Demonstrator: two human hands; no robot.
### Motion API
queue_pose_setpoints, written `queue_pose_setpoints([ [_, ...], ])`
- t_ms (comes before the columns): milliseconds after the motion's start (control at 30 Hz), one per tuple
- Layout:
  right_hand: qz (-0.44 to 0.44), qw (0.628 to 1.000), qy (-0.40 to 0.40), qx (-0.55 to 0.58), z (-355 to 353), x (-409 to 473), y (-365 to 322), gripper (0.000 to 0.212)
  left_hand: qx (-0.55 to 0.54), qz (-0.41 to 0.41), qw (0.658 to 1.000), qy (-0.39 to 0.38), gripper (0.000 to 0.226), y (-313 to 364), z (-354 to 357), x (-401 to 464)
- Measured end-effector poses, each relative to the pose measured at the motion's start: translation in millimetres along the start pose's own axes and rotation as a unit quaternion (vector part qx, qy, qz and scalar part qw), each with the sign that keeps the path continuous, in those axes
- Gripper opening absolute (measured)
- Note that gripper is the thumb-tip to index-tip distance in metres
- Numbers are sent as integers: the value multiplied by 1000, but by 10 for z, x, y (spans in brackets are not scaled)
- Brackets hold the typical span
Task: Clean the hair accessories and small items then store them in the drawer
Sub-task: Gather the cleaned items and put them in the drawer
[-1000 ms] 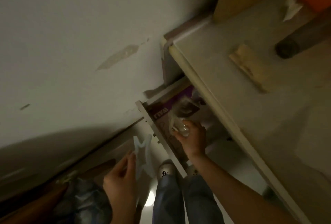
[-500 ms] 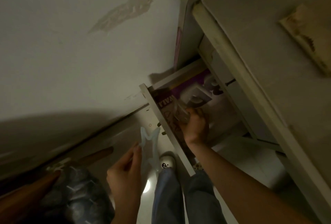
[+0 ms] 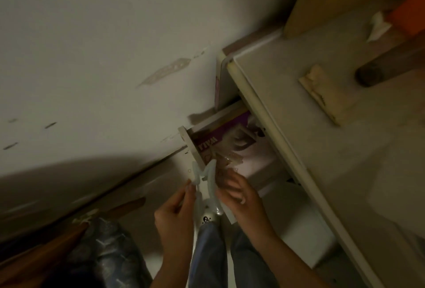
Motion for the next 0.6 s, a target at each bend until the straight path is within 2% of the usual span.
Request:
queue_pose_setpoints([
  [100,23,998,1,58,24,-241,-38,57,-42,-21,999,-25,16,41,106,-169],
  [233,-6,997,38,61,-77,-361,-209,48,-70,-29,995,-65,18,33,198,-289],
  [400,7,995,76,65,-292,-346,-284,35,-34,6,992,-124,23,107,282,-331],
  [500,23,990,113,80,-494,-313,-218,36,76,54,992,-80,41,66,337,-104],
  [600,40,988,127,82,-633,-269,-108,37,197,92,974,-65,83,-81,578,191],
])
Point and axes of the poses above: each hand's wrist, its own x-axis towards the middle knuckle, its own z-axis out of the palm, y = z × x, the point moved 9 cm from there along x, towards the middle knuckle, and after that the axes turned 15 degrees about -z, right-handed, at the moved point
